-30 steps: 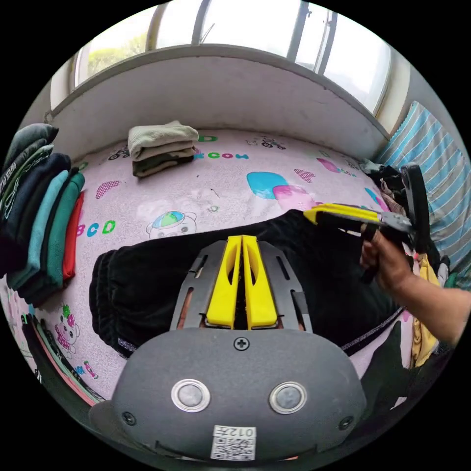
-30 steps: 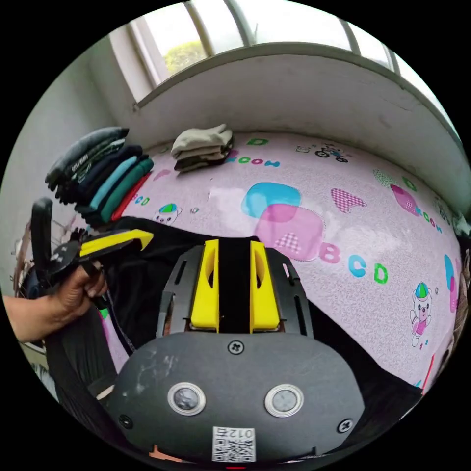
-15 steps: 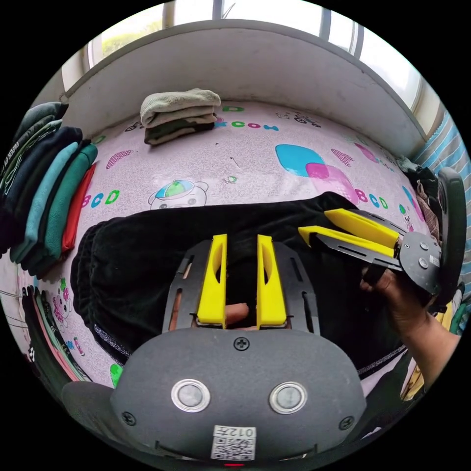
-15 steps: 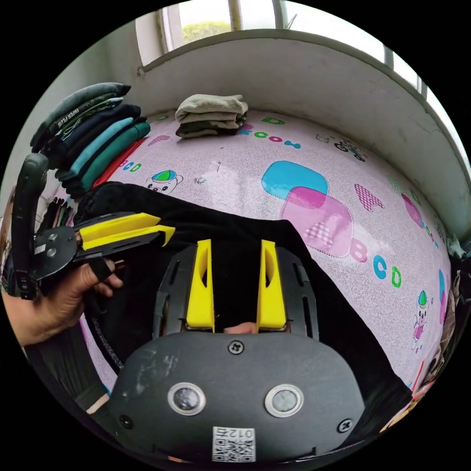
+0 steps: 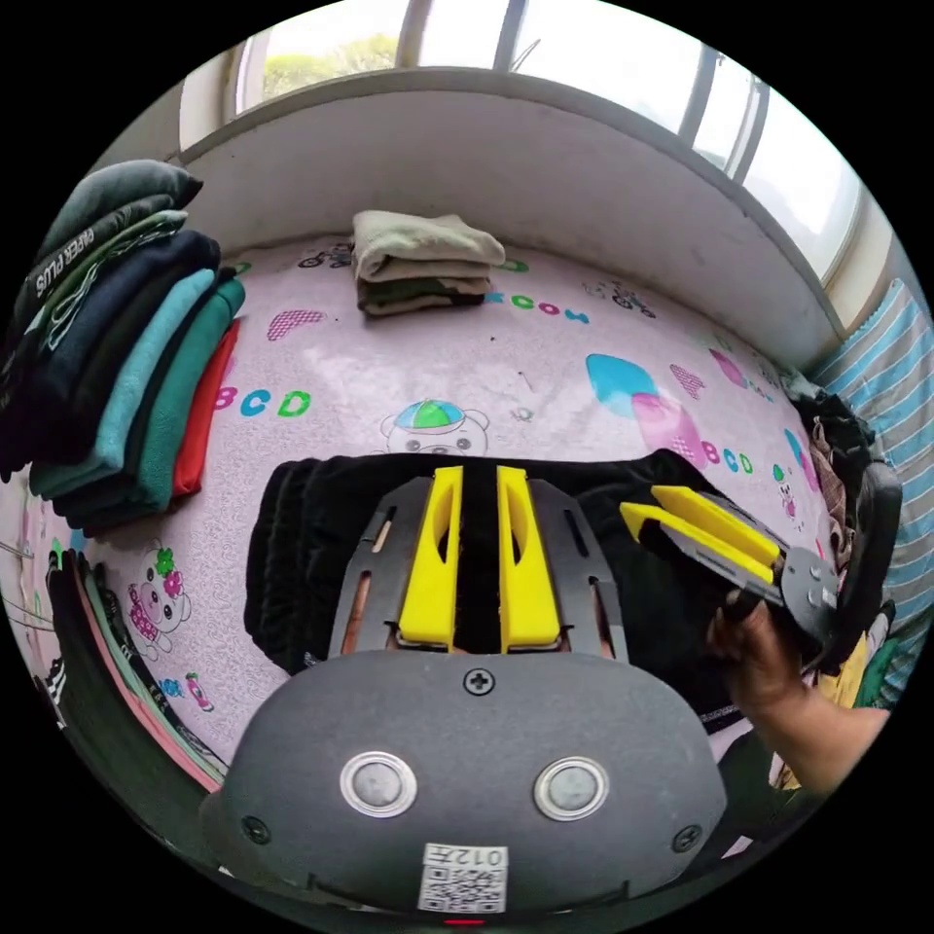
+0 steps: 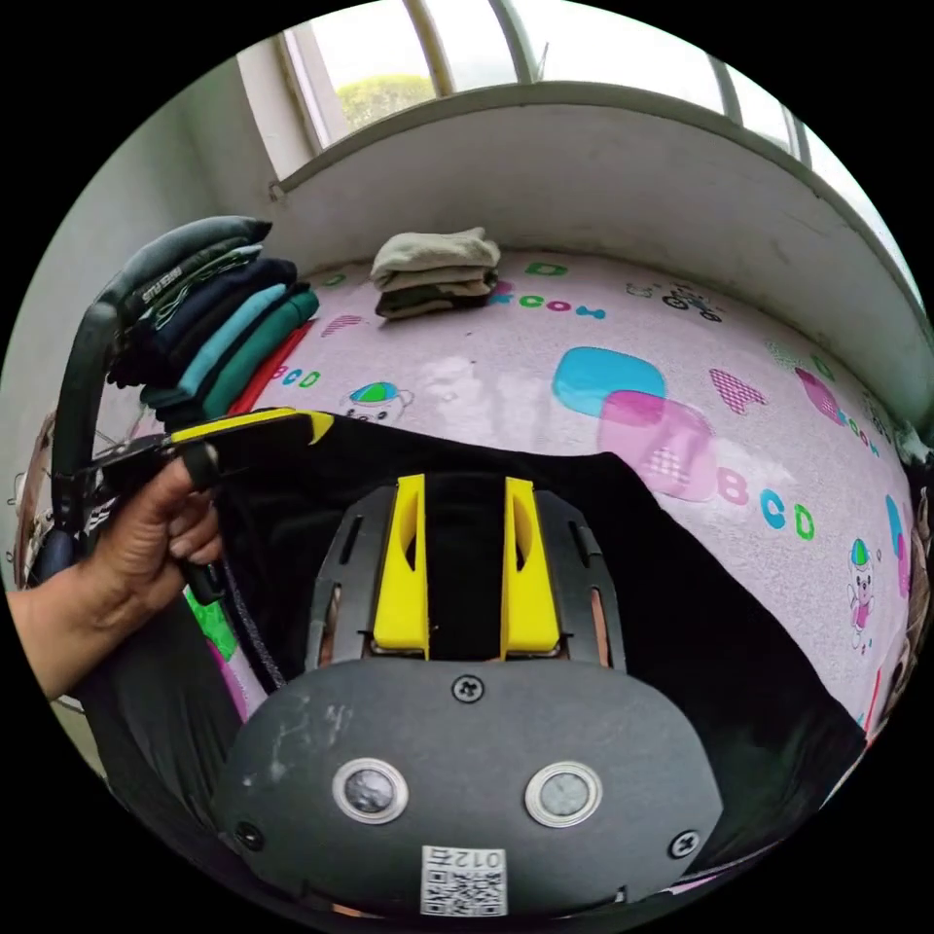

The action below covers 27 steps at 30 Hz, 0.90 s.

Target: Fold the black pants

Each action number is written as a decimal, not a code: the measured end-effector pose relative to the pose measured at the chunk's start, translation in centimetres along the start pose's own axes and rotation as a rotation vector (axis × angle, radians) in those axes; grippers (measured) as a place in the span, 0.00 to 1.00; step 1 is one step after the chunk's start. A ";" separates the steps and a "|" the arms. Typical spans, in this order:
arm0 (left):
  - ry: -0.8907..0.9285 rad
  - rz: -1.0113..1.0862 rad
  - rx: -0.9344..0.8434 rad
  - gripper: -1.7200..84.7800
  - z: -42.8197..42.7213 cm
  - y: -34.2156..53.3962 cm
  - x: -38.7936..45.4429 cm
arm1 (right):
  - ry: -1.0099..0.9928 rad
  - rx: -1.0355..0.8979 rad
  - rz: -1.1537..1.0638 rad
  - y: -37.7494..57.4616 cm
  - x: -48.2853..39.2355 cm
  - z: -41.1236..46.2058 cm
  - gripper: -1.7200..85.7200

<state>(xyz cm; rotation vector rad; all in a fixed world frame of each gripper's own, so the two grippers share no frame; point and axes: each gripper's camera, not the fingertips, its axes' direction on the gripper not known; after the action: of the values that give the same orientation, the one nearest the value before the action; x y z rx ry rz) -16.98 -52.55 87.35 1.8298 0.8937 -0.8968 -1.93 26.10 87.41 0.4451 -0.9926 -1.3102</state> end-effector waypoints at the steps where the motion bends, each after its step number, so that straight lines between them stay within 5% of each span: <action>1: -0.032 -0.011 -0.036 0.07 1.1 -0.2 -0.5 | -0.017 -0.006 -0.024 0.2 -1.7 0.3 0.15; 10: -0.086 -0.025 -0.050 0.05 6.0 1.4 -1.8 | 0.101 -0.079 -0.104 1.2 -6.0 2.0 0.15; 16: -0.127 0.009 -0.041 0.05 5.6 1.3 -0.1 | -0.049 -0.086 -0.048 0.9 -2.5 -0.9 0.12; 19: -0.036 0.104 0.074 0.05 3.5 2.2 3.1 | -0.017 0.018 -0.014 2.3 0.9 -5.9 0.11; 27: 0.219 0.327 -0.004 0.06 8.1 4.0 16.9 | 0.272 0.077 0.252 9.2 14.1 -14.8 0.10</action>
<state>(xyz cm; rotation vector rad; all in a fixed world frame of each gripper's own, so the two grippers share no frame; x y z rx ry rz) -7.20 -57.78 71.75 2.0235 0.6969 -0.4979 14.61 11.54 91.45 0.5236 -0.8421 -0.9595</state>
